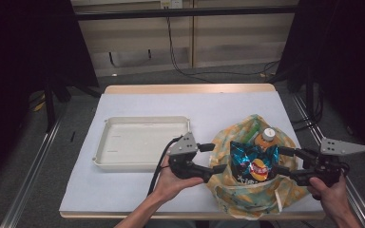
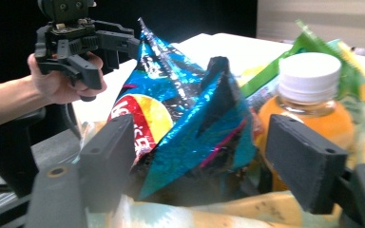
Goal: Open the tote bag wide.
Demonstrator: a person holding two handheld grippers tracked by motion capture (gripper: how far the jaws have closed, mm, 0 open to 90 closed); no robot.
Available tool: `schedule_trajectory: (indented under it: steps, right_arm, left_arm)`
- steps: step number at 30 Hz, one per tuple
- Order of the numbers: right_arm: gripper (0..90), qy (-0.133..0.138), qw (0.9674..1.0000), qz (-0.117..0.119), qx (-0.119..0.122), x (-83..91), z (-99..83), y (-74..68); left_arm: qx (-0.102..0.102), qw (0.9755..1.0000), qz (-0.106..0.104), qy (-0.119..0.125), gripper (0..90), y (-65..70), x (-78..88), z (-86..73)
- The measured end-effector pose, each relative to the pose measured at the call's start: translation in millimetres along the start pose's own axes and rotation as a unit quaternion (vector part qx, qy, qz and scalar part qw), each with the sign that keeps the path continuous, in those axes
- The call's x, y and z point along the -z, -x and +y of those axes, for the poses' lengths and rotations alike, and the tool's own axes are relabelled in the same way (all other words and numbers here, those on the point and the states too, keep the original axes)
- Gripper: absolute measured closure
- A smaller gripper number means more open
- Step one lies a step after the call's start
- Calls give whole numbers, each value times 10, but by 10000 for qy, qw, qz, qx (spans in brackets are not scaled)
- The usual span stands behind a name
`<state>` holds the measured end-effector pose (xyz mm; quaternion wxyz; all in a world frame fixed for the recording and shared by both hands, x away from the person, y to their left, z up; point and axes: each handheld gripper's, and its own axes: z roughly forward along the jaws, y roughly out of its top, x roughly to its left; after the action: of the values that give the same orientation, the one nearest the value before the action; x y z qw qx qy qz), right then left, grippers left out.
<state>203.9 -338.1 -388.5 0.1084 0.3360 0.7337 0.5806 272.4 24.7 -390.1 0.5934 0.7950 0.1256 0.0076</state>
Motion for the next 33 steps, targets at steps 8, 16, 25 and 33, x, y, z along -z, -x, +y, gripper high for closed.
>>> schedule_trajectory:
  steps: [8,16,25,33]
  right_arm:
    - [477,-1,9999,122,-12,18,-13,-22]
    - [534,18,9999,152,-73,28,-9,-10]
    - [623,7,9998,168,-62,26,-3,-23]
    - [632,59,9999,65,-68,48,-1,-9]
  left_arm:
    - [-10,9997,-231,-26,218,-17,-209,126]
    - [-63,9981,-569,-220,201,-111,-482,203]
    - [-412,9939,-875,-538,121,-50,-690,206]
    - [-540,9909,-1020,-698,380,-81,-721,179]
